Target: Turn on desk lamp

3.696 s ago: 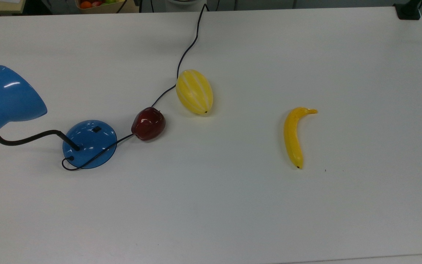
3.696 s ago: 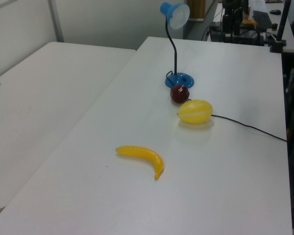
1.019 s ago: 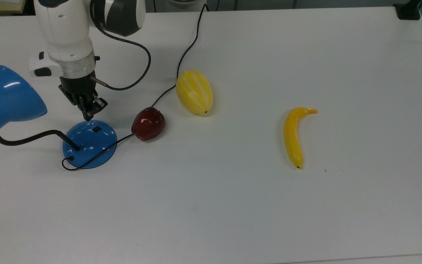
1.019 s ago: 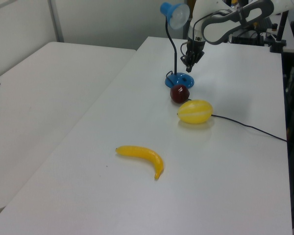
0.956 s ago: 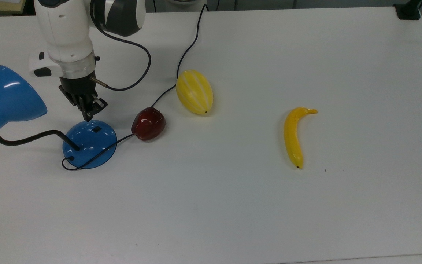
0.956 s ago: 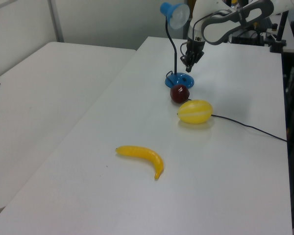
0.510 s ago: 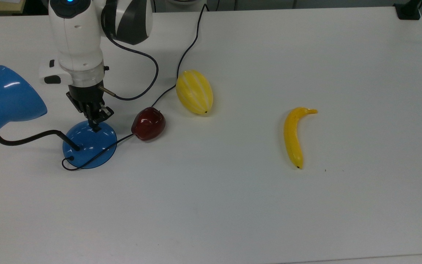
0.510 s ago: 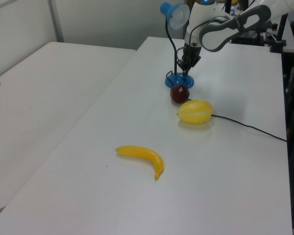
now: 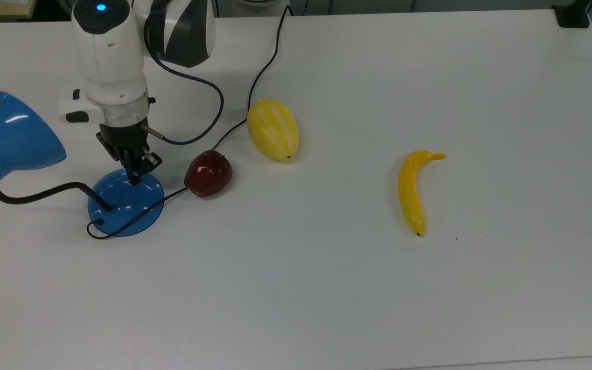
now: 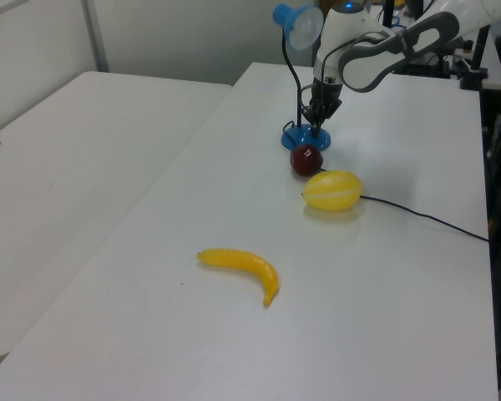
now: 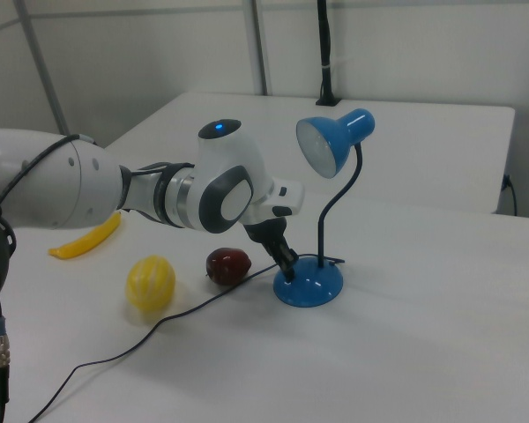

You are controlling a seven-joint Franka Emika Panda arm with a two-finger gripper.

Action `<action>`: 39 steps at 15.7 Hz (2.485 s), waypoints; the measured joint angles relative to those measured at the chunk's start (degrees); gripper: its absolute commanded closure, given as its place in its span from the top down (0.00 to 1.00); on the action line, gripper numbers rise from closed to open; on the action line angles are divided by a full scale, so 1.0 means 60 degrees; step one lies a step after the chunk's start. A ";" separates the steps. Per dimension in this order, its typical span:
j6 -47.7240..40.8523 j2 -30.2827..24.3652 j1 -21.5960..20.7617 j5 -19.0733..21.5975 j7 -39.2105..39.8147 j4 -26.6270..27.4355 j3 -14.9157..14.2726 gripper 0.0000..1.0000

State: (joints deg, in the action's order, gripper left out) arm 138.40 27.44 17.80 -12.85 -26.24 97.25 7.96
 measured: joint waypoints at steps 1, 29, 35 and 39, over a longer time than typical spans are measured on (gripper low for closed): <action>0.0001 0.0040 0.0000 0.0000 0.0000 -0.0076 0.0000 0.00; 0.0269 0.0401 -0.0006 -0.0111 -0.0022 -0.0431 0.0000 0.00; 0.0161 0.0244 -0.0007 -0.0119 -0.0023 -0.0565 0.0000 0.00; -0.1019 -0.0282 -0.0079 -0.0119 -0.0022 -0.0608 0.0036 0.00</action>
State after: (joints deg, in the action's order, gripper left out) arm 132.28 25.74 17.33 -13.57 -26.37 93.60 8.17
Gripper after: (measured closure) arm 0.991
